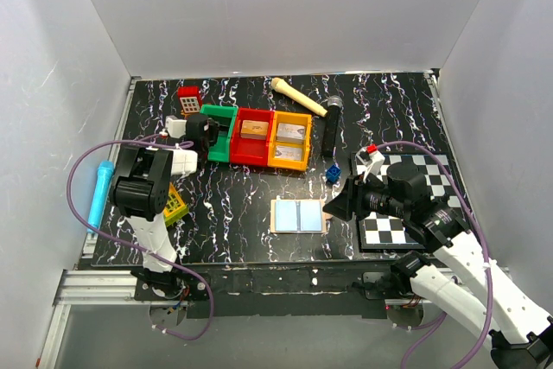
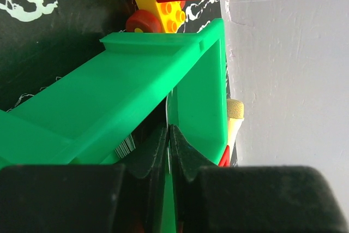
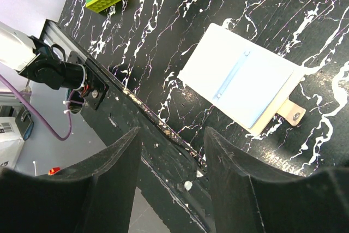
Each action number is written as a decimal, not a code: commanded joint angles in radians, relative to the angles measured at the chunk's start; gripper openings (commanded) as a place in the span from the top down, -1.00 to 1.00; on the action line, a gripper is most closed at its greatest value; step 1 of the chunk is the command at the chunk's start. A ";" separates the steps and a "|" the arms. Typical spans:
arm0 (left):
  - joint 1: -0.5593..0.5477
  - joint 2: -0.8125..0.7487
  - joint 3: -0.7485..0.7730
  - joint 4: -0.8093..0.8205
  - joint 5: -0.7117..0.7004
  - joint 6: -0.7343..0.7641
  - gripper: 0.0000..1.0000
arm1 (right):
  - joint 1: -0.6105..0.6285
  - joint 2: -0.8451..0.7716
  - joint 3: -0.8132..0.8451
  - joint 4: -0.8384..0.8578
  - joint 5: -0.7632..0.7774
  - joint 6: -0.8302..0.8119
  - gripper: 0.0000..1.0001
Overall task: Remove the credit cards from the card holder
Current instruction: Place the credit card in the storage box.
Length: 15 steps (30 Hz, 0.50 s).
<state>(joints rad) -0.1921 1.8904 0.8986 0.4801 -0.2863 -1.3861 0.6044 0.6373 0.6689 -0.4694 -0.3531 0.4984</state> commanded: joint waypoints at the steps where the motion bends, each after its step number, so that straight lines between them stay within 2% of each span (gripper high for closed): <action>1: 0.017 0.022 0.031 -0.081 0.021 0.019 0.84 | 0.006 0.002 0.001 0.035 0.003 -0.004 -0.14; 7: 0.023 0.015 0.037 -0.110 0.045 0.033 0.39 | 0.005 0.009 0.001 0.040 0.003 -0.004 -0.14; 15: 0.034 -0.022 0.013 -0.149 0.061 0.038 0.25 | 0.005 0.009 0.006 0.044 0.002 -0.003 -0.14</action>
<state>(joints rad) -0.1833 1.8877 0.9344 0.4610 -0.2256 -1.3533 0.6044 0.6495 0.6689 -0.4683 -0.3531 0.4984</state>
